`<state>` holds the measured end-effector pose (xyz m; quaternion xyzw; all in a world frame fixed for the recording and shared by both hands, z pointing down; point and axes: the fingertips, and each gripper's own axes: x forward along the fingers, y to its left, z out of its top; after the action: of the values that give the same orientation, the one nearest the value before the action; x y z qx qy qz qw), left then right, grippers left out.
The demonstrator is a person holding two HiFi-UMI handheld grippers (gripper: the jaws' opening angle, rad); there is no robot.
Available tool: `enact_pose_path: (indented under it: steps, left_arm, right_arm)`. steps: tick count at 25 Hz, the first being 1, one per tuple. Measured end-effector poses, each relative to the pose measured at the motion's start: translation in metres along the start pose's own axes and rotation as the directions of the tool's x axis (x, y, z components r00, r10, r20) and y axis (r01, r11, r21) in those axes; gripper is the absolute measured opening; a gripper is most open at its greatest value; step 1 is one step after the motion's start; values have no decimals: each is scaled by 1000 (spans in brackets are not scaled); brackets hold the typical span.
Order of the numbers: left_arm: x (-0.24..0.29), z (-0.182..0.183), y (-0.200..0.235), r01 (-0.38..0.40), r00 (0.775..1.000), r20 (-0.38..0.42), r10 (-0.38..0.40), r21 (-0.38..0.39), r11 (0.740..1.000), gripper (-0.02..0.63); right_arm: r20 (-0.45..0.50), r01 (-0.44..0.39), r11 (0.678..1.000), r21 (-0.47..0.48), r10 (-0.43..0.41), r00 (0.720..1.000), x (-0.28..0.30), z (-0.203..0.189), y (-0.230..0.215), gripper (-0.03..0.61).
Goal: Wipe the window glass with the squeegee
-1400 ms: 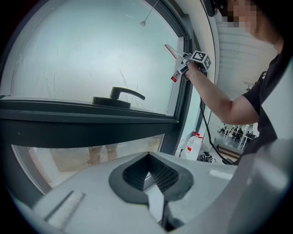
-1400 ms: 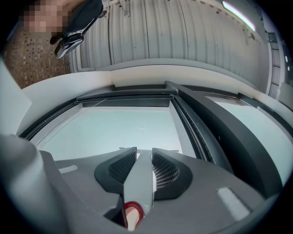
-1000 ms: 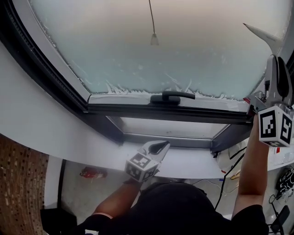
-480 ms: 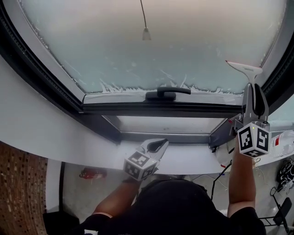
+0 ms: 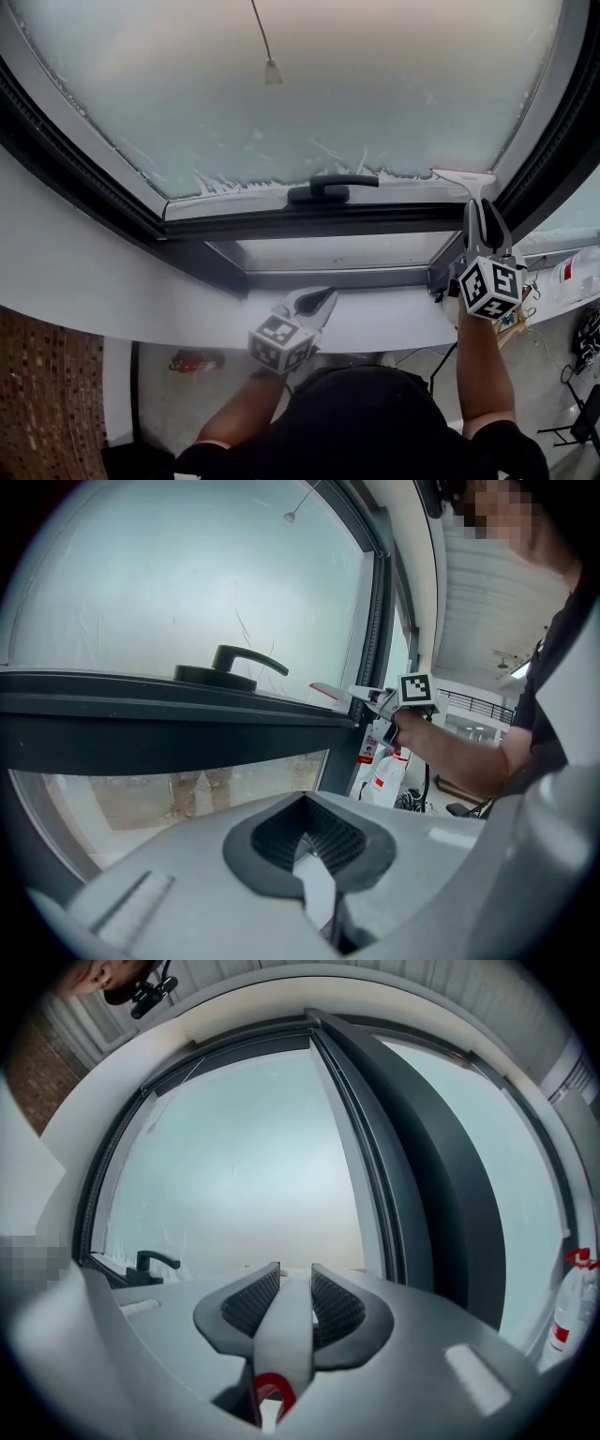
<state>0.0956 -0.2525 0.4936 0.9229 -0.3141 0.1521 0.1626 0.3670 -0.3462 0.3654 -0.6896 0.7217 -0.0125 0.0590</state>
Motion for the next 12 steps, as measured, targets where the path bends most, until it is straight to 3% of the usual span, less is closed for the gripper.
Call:
enact_pose_path:
  steps: [5,12]
  left_arm:
    - [0,0,-1,2,1000,-3,-2,4,1000,1]
    - [-1,1,-5,4,1000,-1,-4,9,1000,1]
  right_arm:
    - [-69,-3,1000,10,4,998,1,-30,-2,130]
    - [-79,-4,1000,-10,3,997,2,-33,-1,129]
